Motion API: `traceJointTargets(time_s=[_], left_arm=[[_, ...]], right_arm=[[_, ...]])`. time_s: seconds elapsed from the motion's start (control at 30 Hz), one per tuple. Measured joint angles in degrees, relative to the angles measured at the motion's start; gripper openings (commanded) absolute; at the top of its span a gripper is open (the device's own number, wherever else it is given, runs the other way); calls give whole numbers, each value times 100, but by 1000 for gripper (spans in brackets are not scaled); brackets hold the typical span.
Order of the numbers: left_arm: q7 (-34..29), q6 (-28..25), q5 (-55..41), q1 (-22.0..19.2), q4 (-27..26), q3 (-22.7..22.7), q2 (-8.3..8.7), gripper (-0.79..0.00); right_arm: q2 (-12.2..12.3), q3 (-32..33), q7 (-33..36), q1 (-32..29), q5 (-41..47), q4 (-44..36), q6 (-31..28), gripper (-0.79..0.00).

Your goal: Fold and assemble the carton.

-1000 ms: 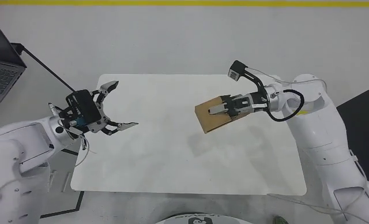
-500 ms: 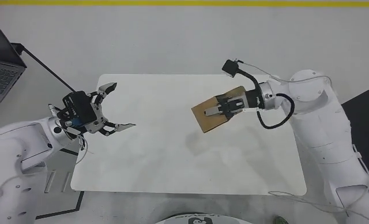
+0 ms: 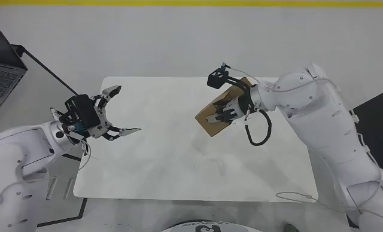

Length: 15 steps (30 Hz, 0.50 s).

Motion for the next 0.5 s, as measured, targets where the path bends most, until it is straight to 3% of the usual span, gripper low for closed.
traceJointTargets(time_s=[0.17, 0.4, 0.5], left_arm=[[0, 0, 0, 0, 0, 0, 0, 0], [0, 0, 0, 0, 0, 0, 0, 0], [0, 0, 0, 0, 0, 0, 0, 0]], right_arm=[[-29, -396, 83, 71, -587, -251, -312, -785], [-289, -1614, 328, 718, -1926, -267, -507, -785], [-306, -1694, 322, 746, -1968, -235, -503, -785]])
